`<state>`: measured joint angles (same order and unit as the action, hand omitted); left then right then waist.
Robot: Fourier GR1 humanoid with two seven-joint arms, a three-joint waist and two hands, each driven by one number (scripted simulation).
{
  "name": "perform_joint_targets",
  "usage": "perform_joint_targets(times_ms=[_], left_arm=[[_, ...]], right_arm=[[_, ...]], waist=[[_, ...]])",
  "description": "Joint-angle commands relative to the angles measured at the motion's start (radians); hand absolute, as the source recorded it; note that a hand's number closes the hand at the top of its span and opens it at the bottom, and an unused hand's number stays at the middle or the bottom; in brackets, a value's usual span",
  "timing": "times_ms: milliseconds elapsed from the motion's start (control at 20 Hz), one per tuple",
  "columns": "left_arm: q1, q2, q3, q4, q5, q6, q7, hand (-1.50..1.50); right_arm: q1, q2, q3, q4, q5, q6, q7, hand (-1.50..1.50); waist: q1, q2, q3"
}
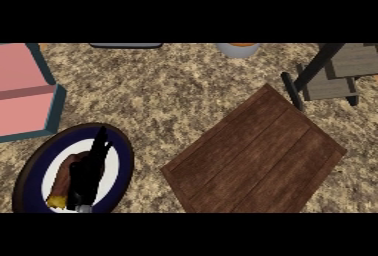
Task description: Pick the tomato from the tray and place it in the tiered basket
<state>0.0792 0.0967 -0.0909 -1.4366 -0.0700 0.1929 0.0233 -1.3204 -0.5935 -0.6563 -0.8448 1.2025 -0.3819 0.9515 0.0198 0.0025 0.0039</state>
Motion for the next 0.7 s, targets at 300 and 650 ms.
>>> perform_joint_targets(times_ms=[300, 650], left_arm=[[0.050, -0.001, 0.025, 0.018, 0.021, 0.000, 0.014, 0.00], [0.065, -0.014, 0.030, 0.020, 0.000, 0.041, 0.014, 0.00]], right_arm=[[0.082, -0.087, 0.011, -0.285, 0.207, -0.028, 0.221, -1.50], [0.114, -0.071, -0.012, -0.662, 0.242, 0.276, 0.281, -1.50]], waist=[[-0.056, -0.020, -0.005], [-0.095, -0.035, -0.006]])
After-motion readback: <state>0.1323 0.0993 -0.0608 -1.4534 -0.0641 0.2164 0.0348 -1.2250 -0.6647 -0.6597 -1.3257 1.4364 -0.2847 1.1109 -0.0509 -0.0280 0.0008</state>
